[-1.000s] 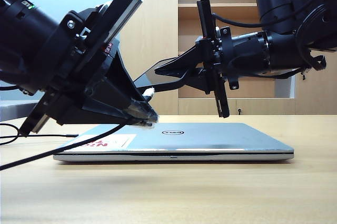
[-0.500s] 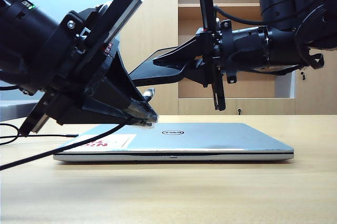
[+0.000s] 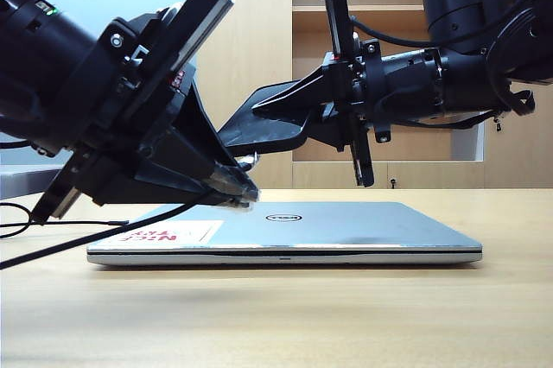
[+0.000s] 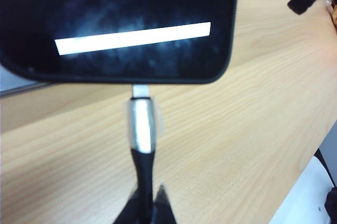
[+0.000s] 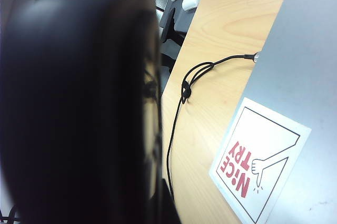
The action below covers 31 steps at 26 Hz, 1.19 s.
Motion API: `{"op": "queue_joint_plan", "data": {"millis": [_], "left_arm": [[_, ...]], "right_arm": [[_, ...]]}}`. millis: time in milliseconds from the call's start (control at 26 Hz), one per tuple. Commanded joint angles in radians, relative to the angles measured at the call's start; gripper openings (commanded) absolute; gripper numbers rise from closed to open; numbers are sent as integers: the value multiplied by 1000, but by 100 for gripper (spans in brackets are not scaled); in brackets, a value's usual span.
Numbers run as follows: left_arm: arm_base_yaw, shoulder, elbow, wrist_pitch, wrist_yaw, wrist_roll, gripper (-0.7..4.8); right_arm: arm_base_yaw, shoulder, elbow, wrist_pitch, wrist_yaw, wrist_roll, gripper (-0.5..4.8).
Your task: Pick up the charging cable and the phone, plug the charging cable into the charging port on the phone, and finally place them back on the table.
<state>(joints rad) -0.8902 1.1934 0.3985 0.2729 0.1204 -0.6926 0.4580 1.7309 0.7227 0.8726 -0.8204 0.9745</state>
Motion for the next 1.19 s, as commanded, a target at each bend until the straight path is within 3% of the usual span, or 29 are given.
{"op": "queue_joint_plan", "data": {"millis": [38,1193], "left_arm": [[-1,-3,5,13,0,5,-6],[-1,-3,5,14,0,5,-6]], "right_arm": [[-2,-8,3,48,0,-12,-6],[-21,-8,3,36,-40,-11,-6]]}}
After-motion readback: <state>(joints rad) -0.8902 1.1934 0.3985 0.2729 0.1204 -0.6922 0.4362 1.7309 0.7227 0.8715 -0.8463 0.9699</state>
